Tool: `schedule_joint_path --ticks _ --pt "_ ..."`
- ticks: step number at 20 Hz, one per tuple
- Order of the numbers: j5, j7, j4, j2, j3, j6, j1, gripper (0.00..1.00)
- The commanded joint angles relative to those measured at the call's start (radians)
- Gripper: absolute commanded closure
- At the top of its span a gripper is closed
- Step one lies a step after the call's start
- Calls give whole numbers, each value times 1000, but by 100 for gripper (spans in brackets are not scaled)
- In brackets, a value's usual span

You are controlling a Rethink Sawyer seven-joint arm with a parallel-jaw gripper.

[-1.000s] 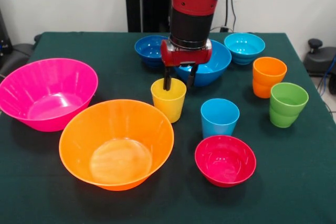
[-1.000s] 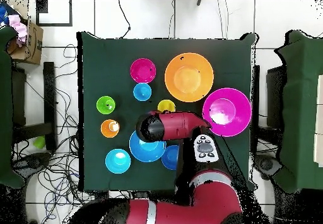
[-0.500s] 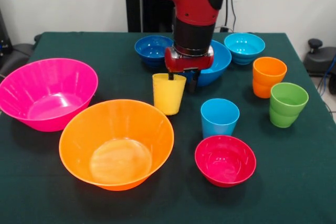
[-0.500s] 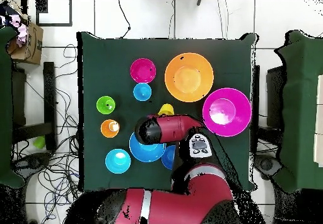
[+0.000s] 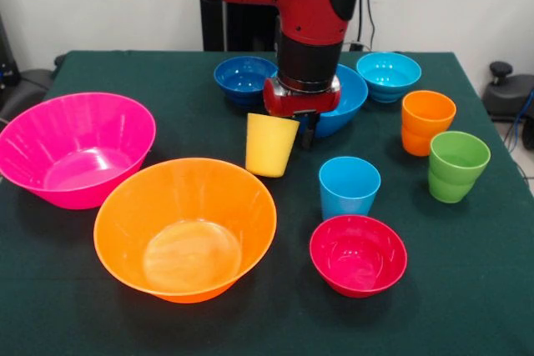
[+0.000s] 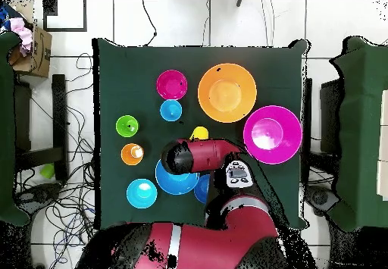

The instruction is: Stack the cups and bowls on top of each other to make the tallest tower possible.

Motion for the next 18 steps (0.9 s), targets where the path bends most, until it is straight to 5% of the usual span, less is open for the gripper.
schedule_joint_path --ticks 1,16,17,18 --pt "-14 99 -47 48 57 -28 13 0" --pt "-11 100 -38 42 62 -26 6 0" --pt "-11 101 -38 42 61 -26 8 100" --pt "-10 103 -39 42 58 -25 10 100"
